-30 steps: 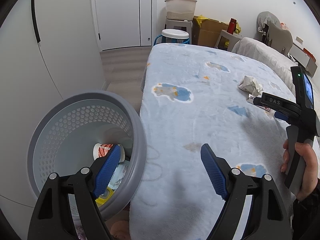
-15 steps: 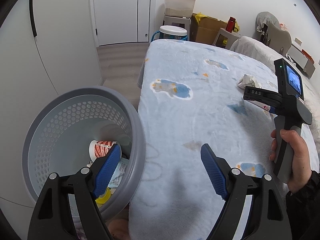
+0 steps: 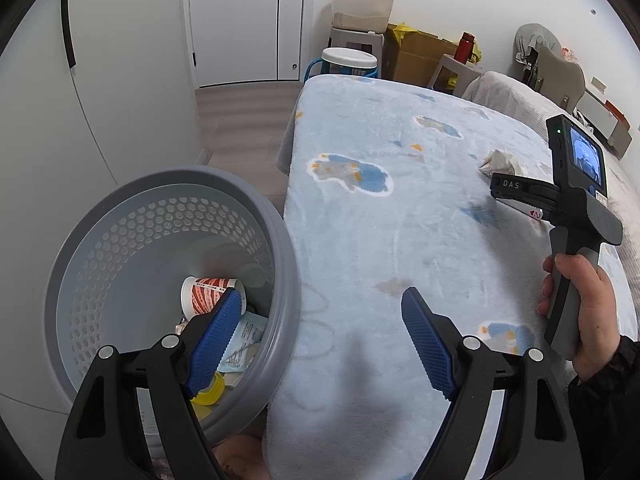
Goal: Collect trash
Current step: 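Grasp the white playing-card box with the right gripper, then grasp the crumpled white tissue with the left gripper while the right holds the card box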
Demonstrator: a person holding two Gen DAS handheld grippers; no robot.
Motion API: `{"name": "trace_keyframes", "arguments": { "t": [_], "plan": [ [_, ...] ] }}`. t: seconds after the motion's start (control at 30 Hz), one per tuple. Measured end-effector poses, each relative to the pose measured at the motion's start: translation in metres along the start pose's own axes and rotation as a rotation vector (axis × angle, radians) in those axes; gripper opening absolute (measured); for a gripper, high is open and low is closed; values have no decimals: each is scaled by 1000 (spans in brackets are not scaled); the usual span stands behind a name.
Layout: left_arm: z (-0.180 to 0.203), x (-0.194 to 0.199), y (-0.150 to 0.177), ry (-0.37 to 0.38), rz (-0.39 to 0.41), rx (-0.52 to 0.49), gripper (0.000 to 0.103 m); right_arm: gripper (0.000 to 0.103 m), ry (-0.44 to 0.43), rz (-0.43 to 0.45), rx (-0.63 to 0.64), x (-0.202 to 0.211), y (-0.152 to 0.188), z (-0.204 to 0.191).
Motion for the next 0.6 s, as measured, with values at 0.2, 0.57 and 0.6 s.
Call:
{"name": "trace_keyframes", "arguments": {
  "t": [0.2, 0.57, 0.6],
  "plan": [
    [1, -1, 0, -12, 0, -11, 79, 84, -46, -7, 8, 9, 7, 2],
    [32, 0, 1, -37, 16, -83, 79, 84, -130, -19, -19, 35, 19, 37],
    [38, -1, 1, -36, 17, -97, 79, 84, -136, -20, -16, 36, 19, 39]
  ]
}}
Point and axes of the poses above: each gripper's, at about its wrist camera, not at the fingertips, and x roughly against the way its jaws point, z to its right, y to its underside, the point moved 5 cm from there along -x, roughly the way its jaws point, and after that the axes turned 12 degrees about -y, right-handed, at the moved point
